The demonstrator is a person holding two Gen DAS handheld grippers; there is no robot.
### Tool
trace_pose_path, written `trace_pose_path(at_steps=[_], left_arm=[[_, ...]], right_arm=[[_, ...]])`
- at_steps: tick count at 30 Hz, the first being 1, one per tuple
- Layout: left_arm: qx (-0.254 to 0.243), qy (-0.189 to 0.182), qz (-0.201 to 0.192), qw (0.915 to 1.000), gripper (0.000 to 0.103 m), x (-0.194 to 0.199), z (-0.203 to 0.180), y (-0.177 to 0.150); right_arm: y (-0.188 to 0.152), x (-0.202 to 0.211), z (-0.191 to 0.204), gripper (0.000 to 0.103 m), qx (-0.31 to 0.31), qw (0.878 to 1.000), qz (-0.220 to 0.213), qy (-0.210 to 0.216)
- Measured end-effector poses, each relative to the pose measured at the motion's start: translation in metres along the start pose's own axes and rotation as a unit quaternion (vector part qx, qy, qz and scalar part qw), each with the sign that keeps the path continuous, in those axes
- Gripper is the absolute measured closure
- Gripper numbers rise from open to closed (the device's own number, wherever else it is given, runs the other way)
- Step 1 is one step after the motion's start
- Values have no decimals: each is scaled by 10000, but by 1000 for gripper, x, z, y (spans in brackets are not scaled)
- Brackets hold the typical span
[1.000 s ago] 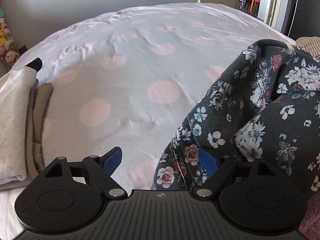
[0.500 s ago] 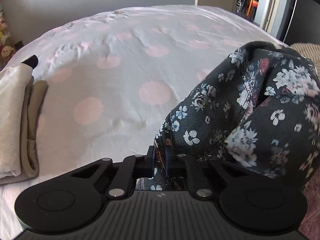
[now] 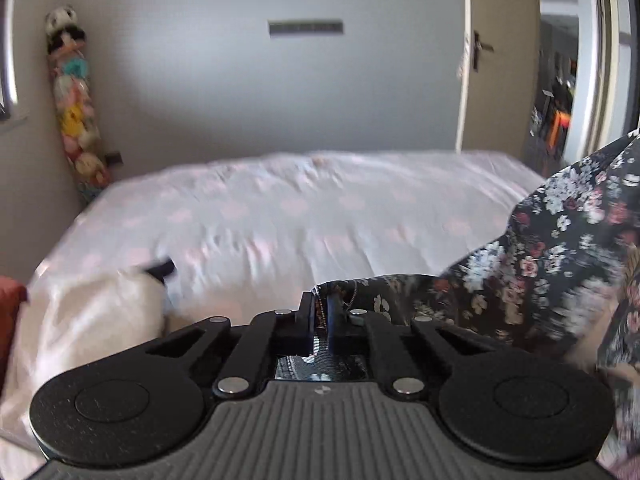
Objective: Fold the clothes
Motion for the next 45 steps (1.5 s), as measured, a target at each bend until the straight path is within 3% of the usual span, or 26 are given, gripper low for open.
trace_pose_path(at_steps=[2,5,8,13,16,22,24,26,27,28,30,34,38,45], left_arm=[[-135,270,-214,9993,99,10,10,12],[-128,273,-55,9995,99,12,23,6],[-424,274,537,9973,100,-6,22,-28],[-866,60,1709,9815,100,-38,10,-101],[-1219,-310,2364,9635,100,-52,-1,-135],[-2359,-840,3264,9115,100,-62,-29,-189],[-2363,-967,3190,9127,99,-59,-27,-191],[-2289,-1116,3067,9171,90,-54,-23,-188],[-2227,-1210,2993,9199,86,-51,-21,-186],[-2118,-1358,2886,9238,79,-46,-17,-182],[-2039,-1606,2660,9284,75,-35,-10,-172],[-2246,-1639,2214,9347,59,-23,-7,-145],[-2536,-1519,1772,9387,59,-33,-9,-112],[-3368,-1656,1240,9186,52,-76,-31,-80]], right_arm=[[23,1,-2,95,-43,9994,-319,-107],[26,-5,-13,95,-211,9992,-267,-187],[-6,-10,-27,95,-321,9989,108,-335],[-92,-28,-61,95,-814,9880,1239,-423],[-140,-32,-78,94,-1164,9744,1874,-437],[-213,-30,-76,93,-843,9482,3030,-455],[-222,-24,-79,87,-799,9437,3181,-423],[-222,-16,-79,75,-720,9424,3254,-284],[-220,-12,-78,59,-670,9426,3267,-182],[-217,-7,-78,51,-607,9433,3264,-74],[-205,3,-74,48,-404,9480,3153,161],[-180,7,-59,40,-203,9554,2887,593],[-172,-16,-26,40,35,9521,2878,1032],[-180,-67,43,40,506,9334,2982,1930]])
Point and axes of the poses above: each gripper's, at about its wrist camera, not at the fingertips, and x roughly against the way its jaws point, z to its left, y to its top, the point moved 1 cm from there along -x, roughly the way its jaws point, and after that the axes turned 13 degrees about -x, right-handed, at the moved point
